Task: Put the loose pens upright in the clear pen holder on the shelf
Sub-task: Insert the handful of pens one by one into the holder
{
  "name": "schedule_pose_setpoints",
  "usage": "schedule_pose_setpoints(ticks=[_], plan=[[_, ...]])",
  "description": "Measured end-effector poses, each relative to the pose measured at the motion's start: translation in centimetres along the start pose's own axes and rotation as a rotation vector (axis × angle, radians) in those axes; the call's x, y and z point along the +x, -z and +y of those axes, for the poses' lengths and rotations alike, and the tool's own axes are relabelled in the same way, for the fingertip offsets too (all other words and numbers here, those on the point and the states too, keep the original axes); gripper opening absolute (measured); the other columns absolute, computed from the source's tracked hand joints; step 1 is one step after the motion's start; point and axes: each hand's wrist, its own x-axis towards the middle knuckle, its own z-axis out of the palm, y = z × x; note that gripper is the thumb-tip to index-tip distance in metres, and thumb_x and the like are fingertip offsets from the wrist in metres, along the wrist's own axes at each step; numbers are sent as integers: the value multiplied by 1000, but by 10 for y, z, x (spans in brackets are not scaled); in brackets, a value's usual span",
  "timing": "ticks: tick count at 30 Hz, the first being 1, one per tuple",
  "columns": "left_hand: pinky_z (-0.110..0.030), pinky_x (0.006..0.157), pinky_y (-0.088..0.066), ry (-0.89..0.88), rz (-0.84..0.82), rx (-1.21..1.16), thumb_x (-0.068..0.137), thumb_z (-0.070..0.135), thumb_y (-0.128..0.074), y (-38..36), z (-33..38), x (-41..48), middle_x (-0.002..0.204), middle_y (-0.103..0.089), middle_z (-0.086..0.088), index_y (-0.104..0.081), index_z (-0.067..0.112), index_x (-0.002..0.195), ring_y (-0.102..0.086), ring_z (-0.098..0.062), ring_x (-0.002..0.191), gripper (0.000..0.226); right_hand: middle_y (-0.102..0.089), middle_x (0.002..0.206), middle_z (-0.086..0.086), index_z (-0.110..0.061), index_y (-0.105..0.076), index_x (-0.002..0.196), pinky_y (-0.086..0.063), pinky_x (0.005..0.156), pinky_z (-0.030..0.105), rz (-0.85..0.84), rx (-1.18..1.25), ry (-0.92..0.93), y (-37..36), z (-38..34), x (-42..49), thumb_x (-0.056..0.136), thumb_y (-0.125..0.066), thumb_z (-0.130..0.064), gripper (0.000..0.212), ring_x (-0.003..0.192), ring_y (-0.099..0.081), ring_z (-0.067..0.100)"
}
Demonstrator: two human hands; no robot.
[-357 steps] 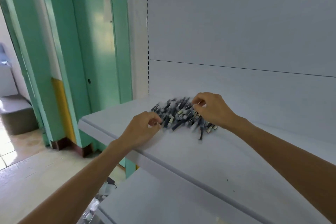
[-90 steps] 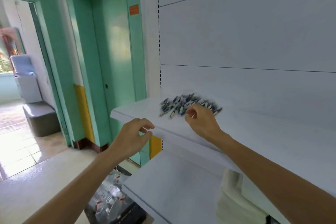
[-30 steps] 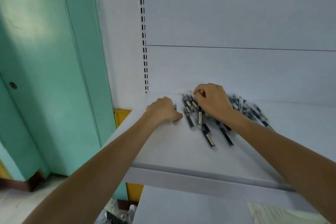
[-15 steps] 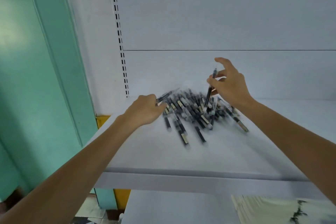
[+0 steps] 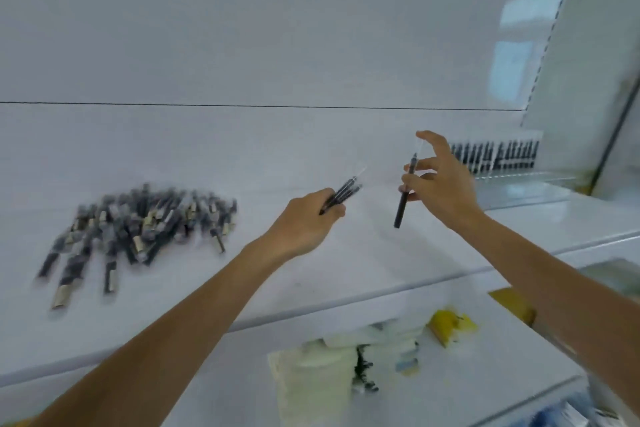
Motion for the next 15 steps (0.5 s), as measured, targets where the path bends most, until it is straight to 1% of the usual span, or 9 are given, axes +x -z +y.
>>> schedule_pose_setpoints(ticks=[2,3,4,7,9,11,13,14,15], plan=[[-23,59,-33,-66,-21,-68,98,33,-40,-34,28,12,76,-52,-1,-56,10,101,-48,-16,70,29,-58,93,6,-31,-39,134,-58,63,23,40,-56,-15,42,20,0,85,-57,6,64,64,-67,9],[-23,58,-33,-90,-34,-90,98,34,-39,-50,41,16,75,-52,-1,-57,11,102,-49,-16,69,29,-57,92,6,-32,-39,134,-58,66,26,58,-82,-19,62,30,-1,85,-57,6,65,65,-67,7],[-23,57,-33,-112,-49,-104,98,35,-39,-67,53,22,73,-51,0,-57,11,101,-48,-15,67,29,-57,91,6,-32,-39,135,-58,68,31,75,-107,-21,81,39,-2,85,-57,5,65,68,-68,9],[-25,51,-27,-123,-79,-123,97,37,-41,-110,85,38,66,-46,4,-48,15,79,-41,-12,57,30,-62,96,10,-32,-36,136,-58,72,39,118,-157,-30,129,60,-2,87,-53,6,63,76,-70,18],[-26,51,-26,-98,-101,-142,95,41,-42,-132,101,47,65,-45,4,-40,18,70,-39,-11,55,34,-62,97,12,-32,-35,136,-58,76,43,145,-138,-37,154,73,-1,89,-52,6,63,76,-70,20],[-26,51,-26,-85,-131,-159,95,42,-43,-148,111,57,67,-46,3,-44,14,73,-39,-12,55,35,-62,99,13,-32,-35,135,-59,74,41,179,-119,-41,172,85,2,89,-53,4,61,76,-70,20],[-25,53,-29,-87,-143,-167,95,39,-43,-158,117,68,73,-51,-2,-53,5,85,-41,-14,59,37,-62,98,12,-31,-36,133,-59,67,33,225,-98,-44,183,98,6,90,-55,2,58,74,-70,17],[-25,54,-30,-90,-139,-167,95,38,-43,-162,118,74,76,-54,-4,-55,3,88,-43,-15,61,37,-63,97,12,-31,-37,132,-59,65,30,244,-83,-47,185,104,8,89,-57,1,57,74,-70,16],[-25,55,-31,-95,-130,-164,95,37,-43,-165,120,81,78,-55,-6,-54,4,88,-44,-16,62,36,-63,97,12,-30,-37,131,-59,64,29,257,-73,-52,185,110,10,89,-58,1,56,74,-70,17]])
